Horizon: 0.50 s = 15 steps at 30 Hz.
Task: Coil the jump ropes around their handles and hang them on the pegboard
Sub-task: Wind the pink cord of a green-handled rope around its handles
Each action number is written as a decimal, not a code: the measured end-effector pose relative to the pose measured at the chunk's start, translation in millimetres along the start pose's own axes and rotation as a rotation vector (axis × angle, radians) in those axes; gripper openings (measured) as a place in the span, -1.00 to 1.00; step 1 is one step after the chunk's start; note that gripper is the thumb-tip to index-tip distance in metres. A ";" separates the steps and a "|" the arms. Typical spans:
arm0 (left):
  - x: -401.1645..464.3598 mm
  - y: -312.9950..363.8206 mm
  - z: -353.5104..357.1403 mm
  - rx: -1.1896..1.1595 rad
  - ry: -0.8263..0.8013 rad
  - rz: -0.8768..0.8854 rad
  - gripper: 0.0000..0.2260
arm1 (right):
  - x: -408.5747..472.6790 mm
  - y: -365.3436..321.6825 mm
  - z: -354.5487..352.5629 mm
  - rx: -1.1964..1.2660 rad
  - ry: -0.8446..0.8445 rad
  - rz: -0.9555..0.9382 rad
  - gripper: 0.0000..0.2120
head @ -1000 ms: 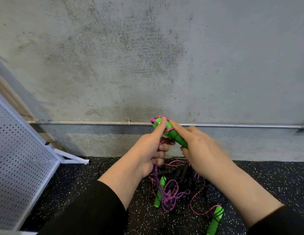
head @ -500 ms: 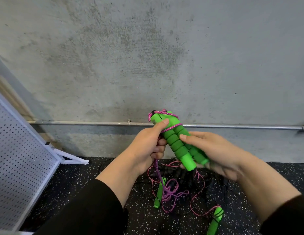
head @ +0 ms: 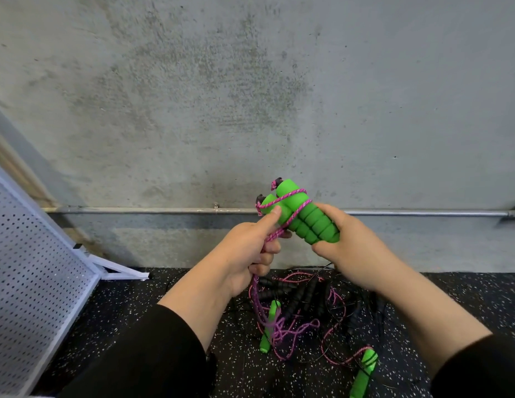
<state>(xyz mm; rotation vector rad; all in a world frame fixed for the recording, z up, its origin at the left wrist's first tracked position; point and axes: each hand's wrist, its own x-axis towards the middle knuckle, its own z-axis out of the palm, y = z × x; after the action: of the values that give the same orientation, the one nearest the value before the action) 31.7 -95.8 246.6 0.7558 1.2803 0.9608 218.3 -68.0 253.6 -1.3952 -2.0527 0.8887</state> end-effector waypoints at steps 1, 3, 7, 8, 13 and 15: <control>0.4 -0.7 -0.3 0.006 0.002 -0.010 -0.37 | -0.4 0.0 0.7 -0.073 0.011 0.003 -0.35; 0.5 -1.2 0.1 0.000 -0.005 -0.025 -0.28 | -2.2 -2.7 1.2 -0.186 0.026 0.019 -0.29; 0.3 -2.3 1.3 -0.081 -0.023 -0.063 -0.27 | -2.2 -3.2 9.7 -0.387 0.039 -0.102 -0.20; 0.0 -3.5 1.7 -0.093 -0.018 -0.072 -0.32 | -2.5 -4.1 14.3 -0.439 0.019 -0.131 -0.17; 3.2 -8.8 1.5 -0.198 0.110 -0.066 -0.56 | -6.3 -12.3 28.4 -0.558 -0.074 -0.223 -0.18; 5.1 -7.5 0.5 -0.229 0.143 -0.029 -0.62 | -6.4 -15.1 24.7 -0.430 -0.118 -0.199 -0.21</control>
<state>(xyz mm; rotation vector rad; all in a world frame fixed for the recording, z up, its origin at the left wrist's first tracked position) 33.5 -94.3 237.8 0.4968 1.2738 1.1316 193.7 -83.8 248.3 -1.3346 -2.5289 0.4716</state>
